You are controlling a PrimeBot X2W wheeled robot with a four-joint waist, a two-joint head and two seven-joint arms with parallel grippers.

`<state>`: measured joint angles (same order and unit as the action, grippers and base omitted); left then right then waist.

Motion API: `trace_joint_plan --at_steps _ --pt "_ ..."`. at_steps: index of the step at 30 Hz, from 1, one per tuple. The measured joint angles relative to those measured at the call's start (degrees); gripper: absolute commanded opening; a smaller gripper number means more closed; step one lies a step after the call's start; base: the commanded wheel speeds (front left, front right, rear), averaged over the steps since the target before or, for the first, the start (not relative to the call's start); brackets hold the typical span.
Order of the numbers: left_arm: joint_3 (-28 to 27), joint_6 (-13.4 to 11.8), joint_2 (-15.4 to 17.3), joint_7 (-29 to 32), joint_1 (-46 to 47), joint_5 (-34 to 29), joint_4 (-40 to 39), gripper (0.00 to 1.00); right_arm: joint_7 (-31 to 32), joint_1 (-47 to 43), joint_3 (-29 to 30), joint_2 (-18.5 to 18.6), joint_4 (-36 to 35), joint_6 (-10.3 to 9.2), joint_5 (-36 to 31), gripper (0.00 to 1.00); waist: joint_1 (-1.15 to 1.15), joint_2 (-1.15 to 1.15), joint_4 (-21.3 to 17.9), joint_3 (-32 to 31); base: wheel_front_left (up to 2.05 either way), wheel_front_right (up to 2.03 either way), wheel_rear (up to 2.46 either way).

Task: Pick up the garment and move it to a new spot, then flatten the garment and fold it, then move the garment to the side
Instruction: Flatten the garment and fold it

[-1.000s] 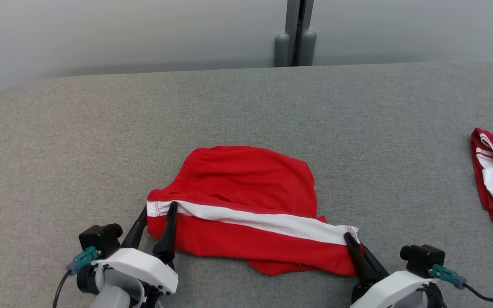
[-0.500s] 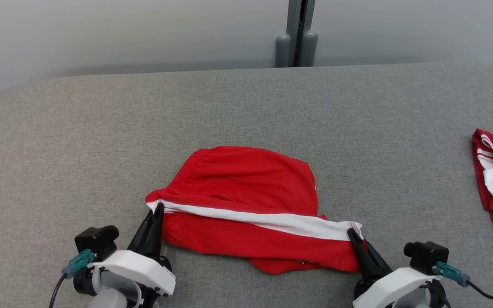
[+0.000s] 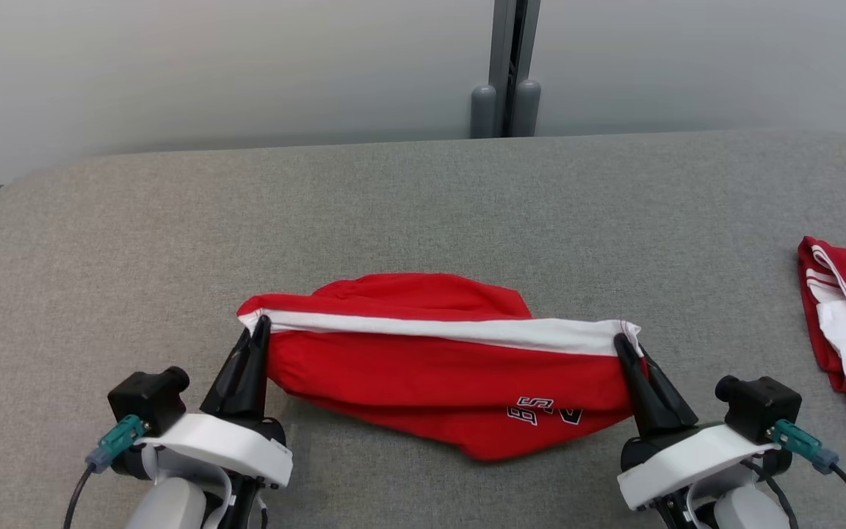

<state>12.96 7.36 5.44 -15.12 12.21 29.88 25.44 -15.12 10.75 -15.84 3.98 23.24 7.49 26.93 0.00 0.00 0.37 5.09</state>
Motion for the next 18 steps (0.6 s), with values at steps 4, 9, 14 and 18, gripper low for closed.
trace_joint_plan --at_steps 4,9,14,18 --pt "0.5 0.0 2.1 0.0 1.3 -1.3 -3.0 0.0 0.0 0.3 0.9 -0.5 -4.3 0.0 -1.1 0.0 0.0 0.0 -0.1 -1.6 0.0 0.0 0.0" --pt "2.3 0.0 7.0 0.0 7.0 -2.3 -5.0 0.0 0.0 4.7 0.7 0.4 -7.5 0.01 -0.6 0.0 0.0 0.0 -0.1 -3.9 0.0 0.0 0.0" --pt "4.3 0.1 12.4 0.6 15.9 -1.8 -6.1 0.0 0.0 11.9 -0.2 3.6 -9.4 0.01 1.1 0.0 0.0 0.0 0.0 -5.2 0.0 0.0 0.0" --pt "6.1 0.1 15.8 4.3 24.1 0.1 -6.6 0.0 0.0 20.9 -1.8 7.1 -8.9 0.01 2.1 0.0 0.0 0.0 0.2 -3.6 0.0 0.0 0.0"
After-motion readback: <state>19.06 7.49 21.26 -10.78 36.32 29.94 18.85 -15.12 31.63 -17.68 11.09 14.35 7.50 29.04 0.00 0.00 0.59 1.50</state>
